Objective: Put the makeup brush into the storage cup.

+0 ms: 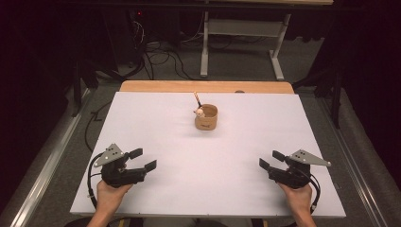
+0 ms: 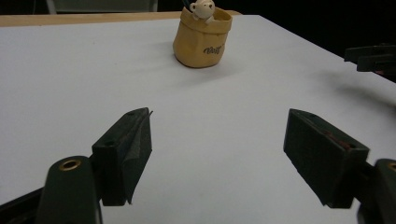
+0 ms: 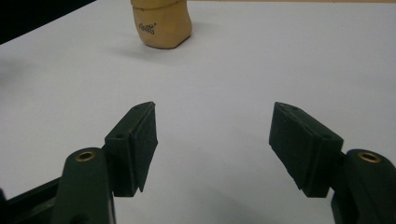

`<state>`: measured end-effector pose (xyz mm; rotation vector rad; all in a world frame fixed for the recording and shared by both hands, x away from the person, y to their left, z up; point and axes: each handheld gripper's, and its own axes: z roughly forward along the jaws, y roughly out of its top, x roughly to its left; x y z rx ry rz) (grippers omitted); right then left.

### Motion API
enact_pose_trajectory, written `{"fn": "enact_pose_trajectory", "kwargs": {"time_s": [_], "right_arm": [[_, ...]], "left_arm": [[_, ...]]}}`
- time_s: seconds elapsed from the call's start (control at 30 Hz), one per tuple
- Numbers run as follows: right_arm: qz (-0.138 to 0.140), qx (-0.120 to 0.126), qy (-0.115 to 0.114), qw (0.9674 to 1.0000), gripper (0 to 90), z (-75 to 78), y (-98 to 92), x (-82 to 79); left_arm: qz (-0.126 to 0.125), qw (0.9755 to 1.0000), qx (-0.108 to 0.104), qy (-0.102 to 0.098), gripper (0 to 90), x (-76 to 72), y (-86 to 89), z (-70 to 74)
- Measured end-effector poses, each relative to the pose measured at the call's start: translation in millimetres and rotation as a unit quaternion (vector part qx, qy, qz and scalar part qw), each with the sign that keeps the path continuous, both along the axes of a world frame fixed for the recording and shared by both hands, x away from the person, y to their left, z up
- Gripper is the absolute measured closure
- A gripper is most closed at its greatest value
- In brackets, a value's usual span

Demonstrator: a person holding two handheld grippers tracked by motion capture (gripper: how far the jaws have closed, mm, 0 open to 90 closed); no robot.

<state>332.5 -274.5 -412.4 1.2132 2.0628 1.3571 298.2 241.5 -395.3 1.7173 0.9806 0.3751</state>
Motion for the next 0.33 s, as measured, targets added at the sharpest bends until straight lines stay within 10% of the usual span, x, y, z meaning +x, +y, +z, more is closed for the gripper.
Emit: {"fn": "enact_pose_trajectory", "kwargs": {"time_s": [0.33], "right_arm": [[-0.002,0.002,0.002,1.0,34.2,0.1,-0.2,0.0]], "left_arm": [[0.003,1.0,-0.001,-0.005,24.2,-0.7,-0.2,0.9]]}}
